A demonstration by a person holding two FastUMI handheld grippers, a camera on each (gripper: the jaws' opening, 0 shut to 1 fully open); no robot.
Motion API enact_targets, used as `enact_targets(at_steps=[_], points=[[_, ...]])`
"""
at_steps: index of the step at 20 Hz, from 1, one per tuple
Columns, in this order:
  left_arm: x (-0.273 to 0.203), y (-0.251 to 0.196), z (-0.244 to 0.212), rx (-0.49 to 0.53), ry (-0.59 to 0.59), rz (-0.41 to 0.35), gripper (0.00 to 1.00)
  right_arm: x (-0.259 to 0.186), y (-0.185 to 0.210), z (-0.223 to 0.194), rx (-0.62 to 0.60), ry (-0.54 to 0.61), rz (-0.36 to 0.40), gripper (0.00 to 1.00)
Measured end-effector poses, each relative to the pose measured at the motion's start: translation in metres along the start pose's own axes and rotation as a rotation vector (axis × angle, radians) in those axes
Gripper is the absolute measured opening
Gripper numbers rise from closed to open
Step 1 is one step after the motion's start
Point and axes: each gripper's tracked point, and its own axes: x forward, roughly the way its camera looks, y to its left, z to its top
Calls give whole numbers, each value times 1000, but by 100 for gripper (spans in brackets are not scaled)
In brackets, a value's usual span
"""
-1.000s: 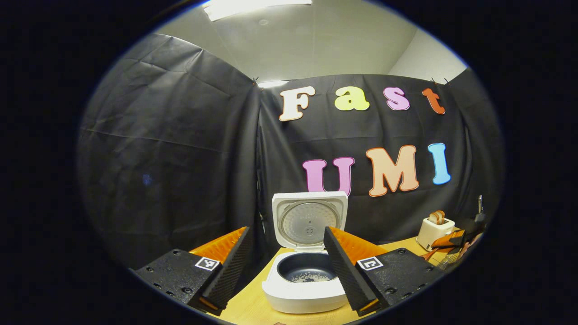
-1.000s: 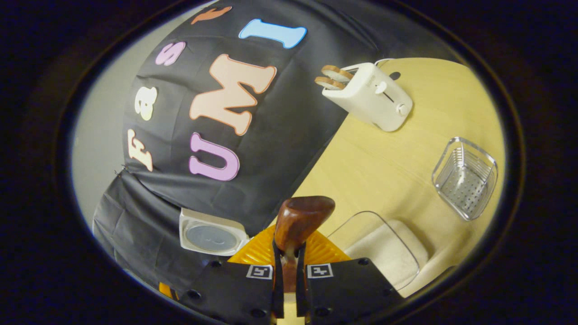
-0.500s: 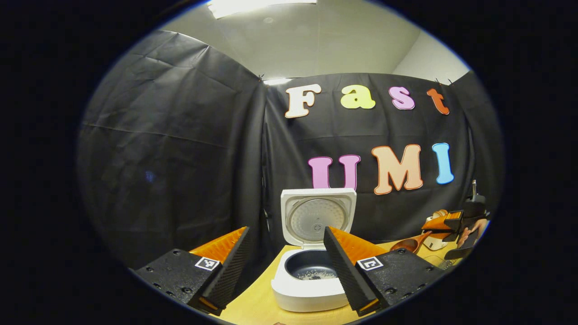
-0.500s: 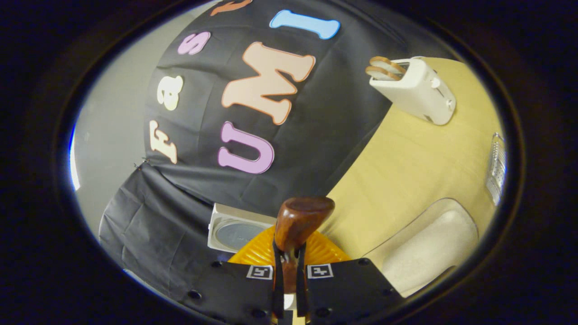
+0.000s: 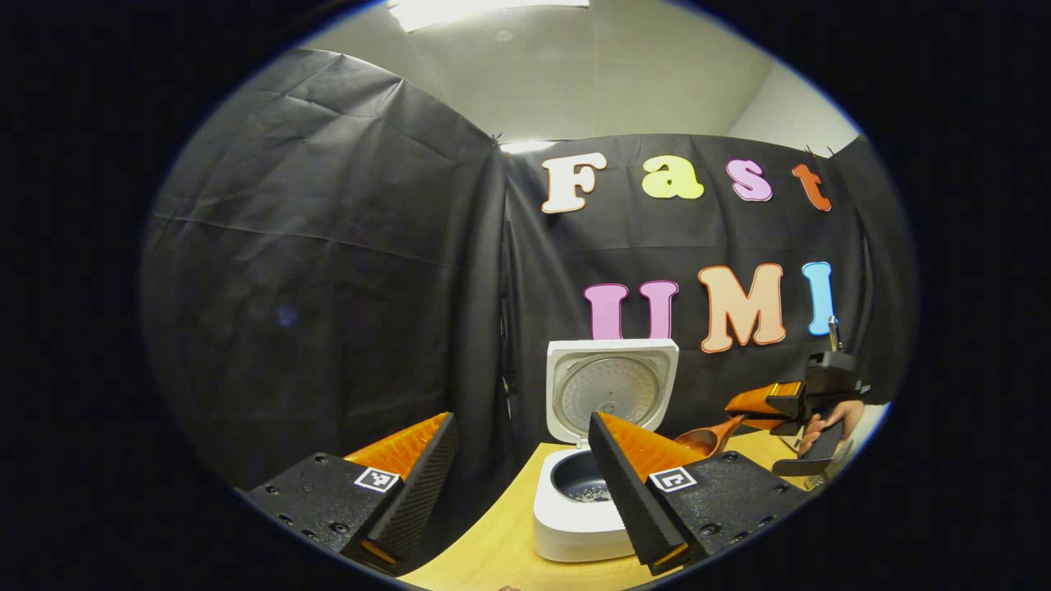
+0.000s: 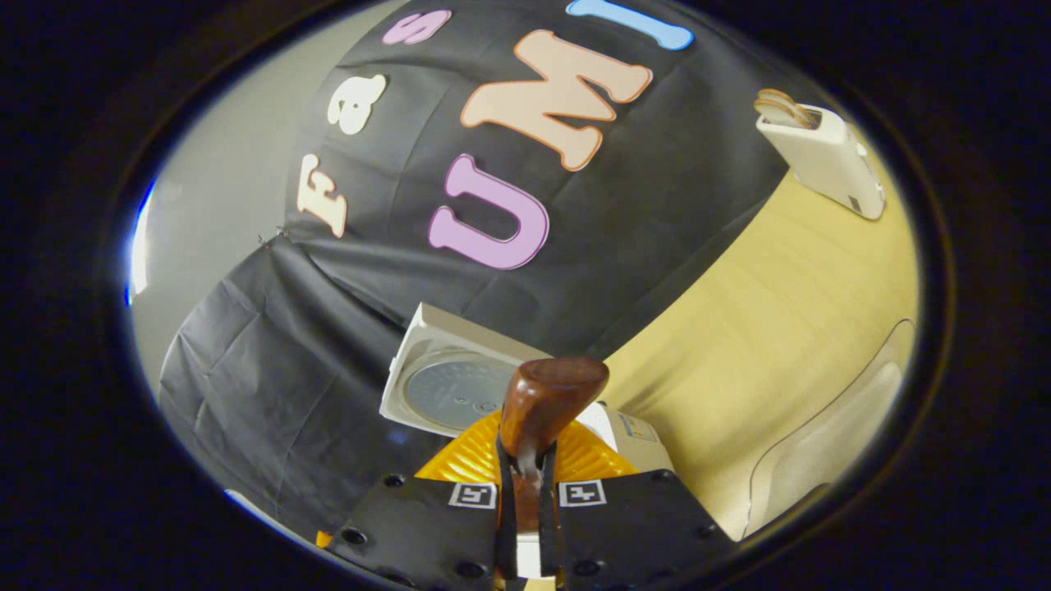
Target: Close the left gripper, press the button to open the rice cooker; take a wooden spoon from the chopstick holder with the right hand, scoop a spoonful of rice and pour it into the rice cooker, then put the wooden spoon back into the chopstick holder.
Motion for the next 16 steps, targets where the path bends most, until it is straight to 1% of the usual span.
enact_targets(at_steps=[2, 9, 10, 11, 12, 14, 16], points=[[-7, 18, -8, -9, 15, 13, 94, 16, 6, -16, -56, 12, -6, 12], [-15, 54, -17, -10, 28, 65, 93, 65, 24, -63, -272, 54, -23, 12], [-15, 58, -19, -13, 31, 71, 93, 70, 26, -68, -311, 58, -26, 12], [-15, 62, -22, -16, 34, 76, 93, 75, 27, -72, -353, 60, -31, 14], [-16, 64, -23, -20, 36, 81, 93, 80, 27, -75, -398, 63, -37, 12], [-16, 69, -26, -23, 40, 87, 93, 87, 28, -83, -494, 73, -50, 12], [-15, 73, -29, -27, 41, 91, 95, 91, 33, -88, -583, 88, -47, 12]])
